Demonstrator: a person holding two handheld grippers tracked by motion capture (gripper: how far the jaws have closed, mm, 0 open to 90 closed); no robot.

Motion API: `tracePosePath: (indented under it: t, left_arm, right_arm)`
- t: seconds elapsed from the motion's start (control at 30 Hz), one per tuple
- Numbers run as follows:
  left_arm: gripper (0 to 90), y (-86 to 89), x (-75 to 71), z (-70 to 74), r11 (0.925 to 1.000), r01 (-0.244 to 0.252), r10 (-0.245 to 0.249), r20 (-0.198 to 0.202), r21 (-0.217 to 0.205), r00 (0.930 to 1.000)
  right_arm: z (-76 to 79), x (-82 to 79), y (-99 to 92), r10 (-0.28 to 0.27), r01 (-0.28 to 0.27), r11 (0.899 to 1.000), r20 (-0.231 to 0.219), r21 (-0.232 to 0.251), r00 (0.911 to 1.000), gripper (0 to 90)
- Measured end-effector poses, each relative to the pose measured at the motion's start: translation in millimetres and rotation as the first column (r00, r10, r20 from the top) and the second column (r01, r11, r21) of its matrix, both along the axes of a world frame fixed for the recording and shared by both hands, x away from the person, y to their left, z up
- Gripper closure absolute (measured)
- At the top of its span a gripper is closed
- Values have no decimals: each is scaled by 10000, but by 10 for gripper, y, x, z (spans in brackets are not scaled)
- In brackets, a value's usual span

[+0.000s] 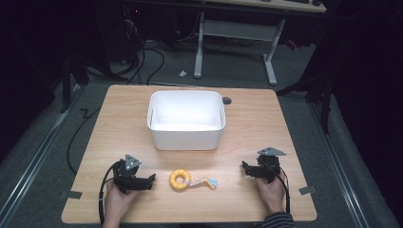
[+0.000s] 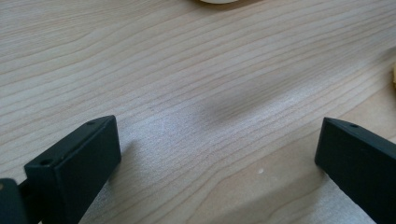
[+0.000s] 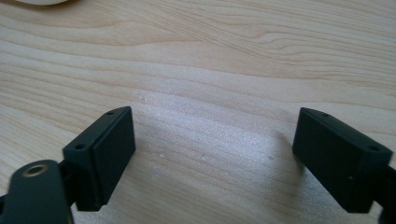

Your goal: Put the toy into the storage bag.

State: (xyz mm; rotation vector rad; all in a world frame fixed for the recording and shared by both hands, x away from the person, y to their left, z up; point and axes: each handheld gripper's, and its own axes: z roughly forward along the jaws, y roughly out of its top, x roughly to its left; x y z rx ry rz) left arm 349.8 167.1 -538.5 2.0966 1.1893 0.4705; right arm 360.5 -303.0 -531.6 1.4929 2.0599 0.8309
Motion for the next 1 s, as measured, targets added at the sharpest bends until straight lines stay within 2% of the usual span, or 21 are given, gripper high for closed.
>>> tracePosePath:
  t: [0.13,0.57,0.6,0.63,0.7,1.0]
  left_arm:
    - [9,-1,-2,-1,10000,40,-40,10,-21,10000]
    - [138,47,-87,19,9996,-191,196,233,-227,9995]
    - [140,47,-87,19,9996,-191,196,233,-227,9995]
    - [140,60,-87,27,9987,-203,212,193,-457,9996]
    - [148,68,-93,43,9982,-199,210,193,-573,9996]
    - [158,48,-129,144,9980,-115,129,232,-621,9996]
  right_arm:
    - [0,-2,1,-13,13,10000,3,2,10000,149]
    - [2,-7,8,-12,12,10000,40,4,10000,167]
    - [2,-7,8,-15,15,10000,40,5,10000,167]
    - [2,-7,8,-17,17,10000,35,4,10000,167]
    - [2,-7,9,-21,21,10000,39,6,10000,169]
    - [3,-9,8,-30,30,10000,48,5,10000,178]
